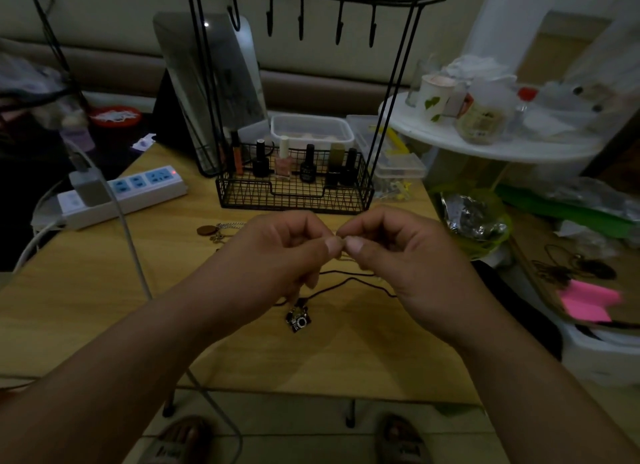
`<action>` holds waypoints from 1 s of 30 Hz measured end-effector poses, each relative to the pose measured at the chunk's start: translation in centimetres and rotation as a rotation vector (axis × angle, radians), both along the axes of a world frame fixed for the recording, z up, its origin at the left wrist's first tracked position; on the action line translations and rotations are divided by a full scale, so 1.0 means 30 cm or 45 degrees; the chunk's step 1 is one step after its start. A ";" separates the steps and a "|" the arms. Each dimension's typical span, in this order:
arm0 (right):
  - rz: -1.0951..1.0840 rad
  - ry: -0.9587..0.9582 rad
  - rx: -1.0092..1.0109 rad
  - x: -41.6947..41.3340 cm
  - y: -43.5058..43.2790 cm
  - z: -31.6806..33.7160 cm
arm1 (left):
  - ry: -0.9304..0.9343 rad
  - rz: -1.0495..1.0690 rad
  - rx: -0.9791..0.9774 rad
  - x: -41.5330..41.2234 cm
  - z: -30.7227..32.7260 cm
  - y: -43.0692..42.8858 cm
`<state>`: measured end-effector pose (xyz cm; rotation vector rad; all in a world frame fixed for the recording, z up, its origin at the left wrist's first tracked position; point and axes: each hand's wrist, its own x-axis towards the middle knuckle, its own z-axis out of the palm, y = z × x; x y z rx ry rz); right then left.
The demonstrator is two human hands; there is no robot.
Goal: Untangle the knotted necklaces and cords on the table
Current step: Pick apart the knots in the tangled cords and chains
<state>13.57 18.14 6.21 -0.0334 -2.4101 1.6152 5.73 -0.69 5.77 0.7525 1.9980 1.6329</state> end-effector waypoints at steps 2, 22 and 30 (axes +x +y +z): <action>-0.166 0.005 0.064 -0.006 -0.006 -0.014 | 0.017 0.053 0.007 -0.004 -0.005 0.004; -0.144 -0.387 -0.113 -0.015 -0.049 -0.026 | 0.592 0.093 -0.240 0.000 -0.079 0.019; -0.103 -0.463 -0.388 -0.026 -0.050 -0.024 | 0.555 0.060 -0.189 0.001 -0.057 0.010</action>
